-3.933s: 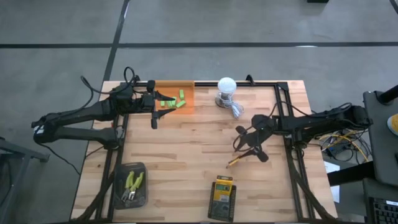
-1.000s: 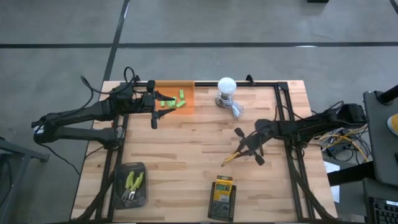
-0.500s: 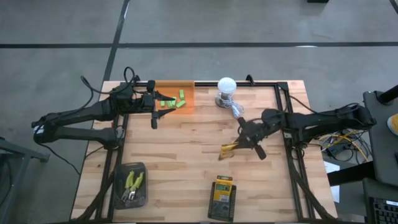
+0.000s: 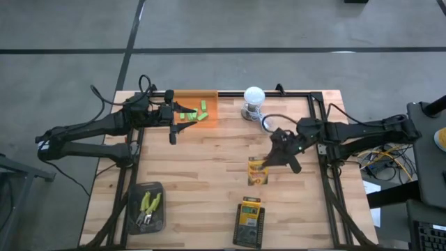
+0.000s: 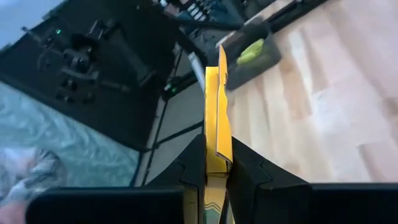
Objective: Pick & Place School Supplies
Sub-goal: Put the crayon box into the right black bin
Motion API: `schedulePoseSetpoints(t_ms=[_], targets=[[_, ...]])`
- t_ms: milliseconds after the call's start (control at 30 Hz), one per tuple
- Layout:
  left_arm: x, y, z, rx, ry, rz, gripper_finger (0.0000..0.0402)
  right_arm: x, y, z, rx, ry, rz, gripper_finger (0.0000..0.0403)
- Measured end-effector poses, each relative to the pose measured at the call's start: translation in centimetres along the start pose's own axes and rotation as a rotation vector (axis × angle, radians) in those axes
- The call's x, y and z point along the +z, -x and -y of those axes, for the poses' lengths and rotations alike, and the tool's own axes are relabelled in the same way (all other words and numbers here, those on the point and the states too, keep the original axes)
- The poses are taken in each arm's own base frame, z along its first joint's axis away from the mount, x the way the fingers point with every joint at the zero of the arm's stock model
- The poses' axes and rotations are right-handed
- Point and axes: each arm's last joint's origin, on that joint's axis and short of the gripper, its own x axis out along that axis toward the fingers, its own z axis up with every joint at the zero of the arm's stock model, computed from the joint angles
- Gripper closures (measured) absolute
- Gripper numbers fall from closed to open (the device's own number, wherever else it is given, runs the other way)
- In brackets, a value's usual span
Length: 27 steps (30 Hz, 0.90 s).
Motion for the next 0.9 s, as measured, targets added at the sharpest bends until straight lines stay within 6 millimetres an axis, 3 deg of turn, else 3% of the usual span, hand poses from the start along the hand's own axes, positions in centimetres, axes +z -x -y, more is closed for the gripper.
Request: schedulePoseSetpoints(t_ms=[167, 467, 900], targets=[[0.0, 0.0, 0.0, 0.0, 0.0, 0.0, 0.0213, -1.3, -0.8, -1.0, -0.008, -0.019, -0.022, 0.0364], [0.0, 0.0, 0.0, 0.0, 0.0, 0.0, 0.0213, -4.5, -2.3, -3.8, -0.23, 0.036, 0.15, 0.0364], [0.0, 0.0, 0.0, 0.0, 0.0, 0.0, 0.0213, -9.0, -6.7, -5.6, -0.288, -0.032, 0.207, 0.0364]])
